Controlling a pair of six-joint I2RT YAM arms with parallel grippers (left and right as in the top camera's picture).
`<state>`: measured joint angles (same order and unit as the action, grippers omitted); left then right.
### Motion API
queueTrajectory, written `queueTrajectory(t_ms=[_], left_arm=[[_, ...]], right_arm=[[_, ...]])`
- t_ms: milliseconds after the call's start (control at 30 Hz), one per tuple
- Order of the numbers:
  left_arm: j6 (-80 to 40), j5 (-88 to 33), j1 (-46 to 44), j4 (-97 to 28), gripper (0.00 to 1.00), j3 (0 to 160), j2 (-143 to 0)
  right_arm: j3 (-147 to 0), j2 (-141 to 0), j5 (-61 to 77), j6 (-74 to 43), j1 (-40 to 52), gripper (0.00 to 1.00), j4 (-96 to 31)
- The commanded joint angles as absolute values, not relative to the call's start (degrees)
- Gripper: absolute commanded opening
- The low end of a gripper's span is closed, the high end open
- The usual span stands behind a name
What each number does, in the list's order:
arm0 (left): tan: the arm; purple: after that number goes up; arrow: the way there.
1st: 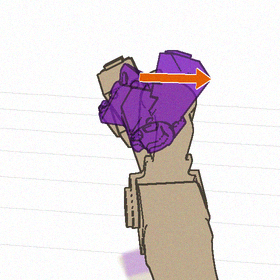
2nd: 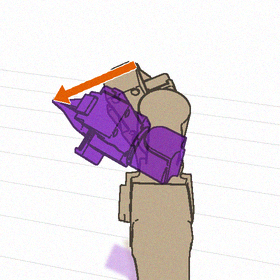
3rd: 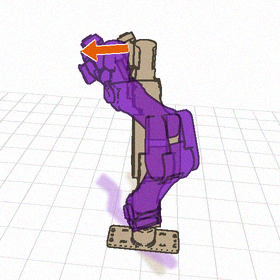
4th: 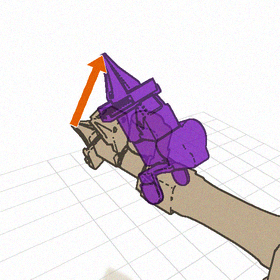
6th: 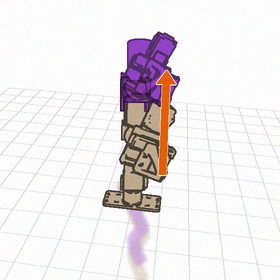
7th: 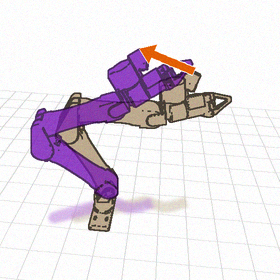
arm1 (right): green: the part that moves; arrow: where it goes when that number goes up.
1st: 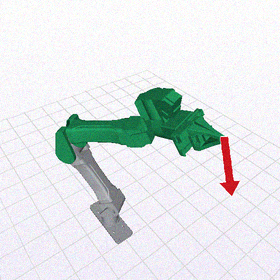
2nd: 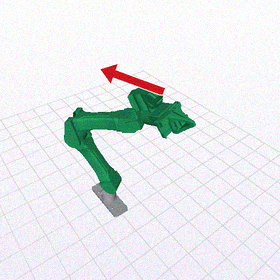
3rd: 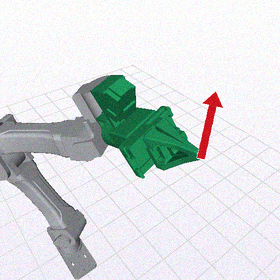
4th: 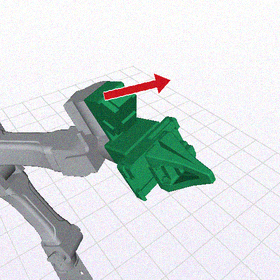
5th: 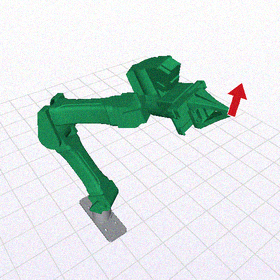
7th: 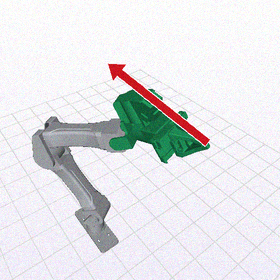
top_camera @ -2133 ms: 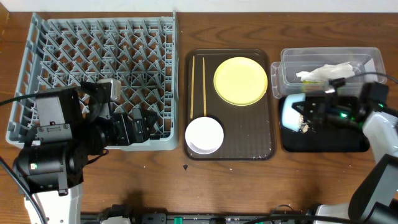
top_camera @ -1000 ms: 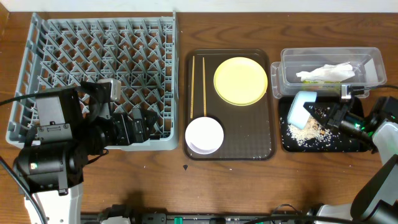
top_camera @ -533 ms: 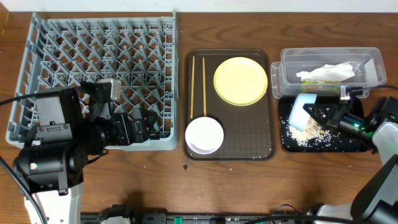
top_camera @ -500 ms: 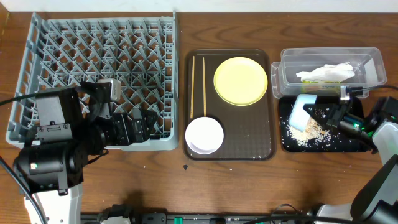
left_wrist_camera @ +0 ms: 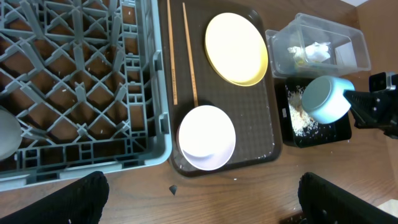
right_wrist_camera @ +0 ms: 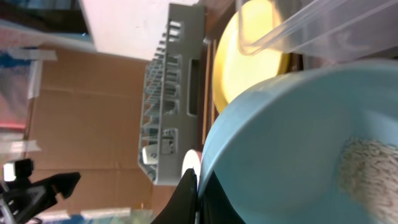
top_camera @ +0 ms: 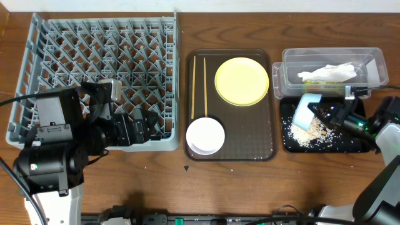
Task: Sort waste into correct bins and load items into the dishwasher
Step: 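Tip the blue bowl over the black tray to pour out the rice, then carry the empty blue bowl back and set it on the brown tray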
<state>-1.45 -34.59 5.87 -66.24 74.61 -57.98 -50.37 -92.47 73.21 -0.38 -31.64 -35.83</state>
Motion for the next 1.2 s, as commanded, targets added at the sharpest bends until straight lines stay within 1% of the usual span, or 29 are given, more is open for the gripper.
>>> queueTrajectory(t_ms=[0, 33, 67, 133, 167, 233, 267, 333, 367, 433, 467, 500, 533, 567, 633, 667, 700, 767, 800, 833, 867, 900, 933, 967, 1000, 1033, 1100, 1133, 1167], left_arm=[[-0.9, -35.4, 5.7, -66.4, 0.98, 74.4, -58.0], [-0.9, -35.4, 5.7, -66.4, 0.98, 74.4, -58.0], [-0.9, -35.4, 5.7, -66.4, 0.98, 74.4, -58.0], [-0.9, -35.4, 5.7, -66.4, 0.98, 74.4, -58.0], [-0.9, -35.4, 5.7, -66.4, 0.98, 74.4, -58.0], [-0.9, -35.4, 5.7, -66.4, 0.98, 74.4, -58.0], [-0.9, -35.4, 5.7, -66.4, 0.98, 74.4, -58.0], [-0.9, -35.4, 5.7, -66.4, 0.98, 74.4, -58.0], [-0.9, -35.4, 5.7, -66.4, 0.98, 74.4, -58.0], [-0.9, -35.4, 5.7, -66.4, 0.98, 74.4, -58.0], [-0.9, -35.4, 5.7, -66.4, 0.98, 74.4, -58.0], [-0.9, -35.4, 5.7, -66.4, 0.98, 74.4, -58.0], [-0.9, -35.4, 5.7, -66.4, 0.98, 74.4, -58.0], [-0.9, -35.4, 5.7, -66.4, 0.98, 74.4, -58.0], [-0.9, -35.4, 5.7, -66.4, 0.98, 74.4, -58.0], [-0.9, -35.4, 5.7, -66.4, 0.98, 74.4, -58.0], [-0.9, -35.4, 5.7, -66.4, 0.98, 74.4, -58.0], [-0.9, -35.4, 5.7, -66.4, 0.98, 74.4, -58.0], [-0.9, -35.4, 5.7, -66.4, 0.98, 74.4, -58.0], [-0.9, -35.4, 5.7, -66.4, 0.98, 74.4, -58.0], [-0.9, -35.4, 5.7, -66.4, 0.98, 74.4, -58.0], [-0.9, -35.4, 5.7, -66.4, 0.98, 74.4, -58.0], [-0.9, -35.4, 5.7, -66.4, 0.98, 74.4, -58.0], [-0.9, -35.4, 5.7, -66.4, 0.98, 74.4, -58.0], [-0.9, -35.4, 5.7, -66.4, 0.98, 74.4, -58.0], [-0.9, -35.4, 5.7, -66.4, 0.98, 74.4, -58.0], [-0.9, -35.4, 5.7, -66.4, 0.98, 74.4, -58.0], [-0.9, -35.4, 5.7, -66.4, 0.98, 74.4, -58.0], [-0.9, -35.4, 5.7, -66.4, 0.98, 74.4, -58.0]], right_arm=[[-50.2, -92.0, 78.2, -3.0, -33.1, 0.01, -37.2], [-50.2, -92.0, 84.0, 1.9, -33.0, 0.01, -37.7], [-50.2, -91.9, 84.4, 4.4, -33.0, 0.01, -38.1], [-50.2, -91.9, 74.1, -0.2, -33.2, 0.01, -37.6], [-50.2, -91.9, 73.5, -3.3, -33.2, 0.01, -39.1], [-50.2, -91.6, 84.6, 6.3, -33.0, 0.01, -41.3], [-50.2, -91.4, 85.3, 9.0, -33.0, 0.01, -41.6], [-50.2, -91.4, 80.1, 4.6, -33.2, 0.01, -40.8], [-50.2, -91.4, 81.8, 3.6, -33.3, 0.01, -42.2], [-50.2, -90.9, 88.9, 12.6, -33.3, 0.01, -45.5], [-50.3, -90.7, 86.0, 14.0, -33.4, 0.01, -44.9], [-50.3, -90.7, 79.4, 10.7, -33.6, 0.01, -42.7], [-50.2, -90.8, 73.4, 3.2, -33.7, 0.01, -42.3], [-50.2, -90.7, 74.0, 0.6, -33.7, 0.01, -43.5], [-50.2, -90.1, 84.6, 10.1, -33.7, 0.01, -46.0], [-50.2, -89.8, 85.4, 12.3, -33.7, 0.01, -45.9], [-50.2, -89.6, 81.8, 10.6, -33.9, 0.01, -43.8], [-50.2, -89.6, 77.1, 0.3, -34.2, 0.01, -43.8], [-50.2, -89.4, 82.0, 3.3, -34.2, 0.01, -45.6], [-50.2, -89.1, 88.0, 9.7, -34.1, 0.01, -47.2], [-50.2, -88.6, 89.1, 13.7, -34.1, 0.01, -47.8], [-50.3, -88.4, 85.9, 13.3, -34.2, 0.01, -46.6], [-50.3, -88.3, 81.4, 8.5, -34.3, 0.01, -45.5], [-50.2, -88.3, 80.9, 3.4, -34.3, 0.01, -47.1], [-50.2, -88.2, 85.4, 6.2, -34.2, 0.01, -50.2], [-50.3, -87.7, 89.4, 12.9, -34.1, 0.01, -52.9], [-50.6, -86.8, 83.4, 17.1, -34.2, 0.01, -51.6], [-50.6, -86.7, 75.3, 10.8, -34.3, 0.01, -49.2], [-50.6, -86.7, 71.8, 5.0, -34.3, 0.01, -49.2]])
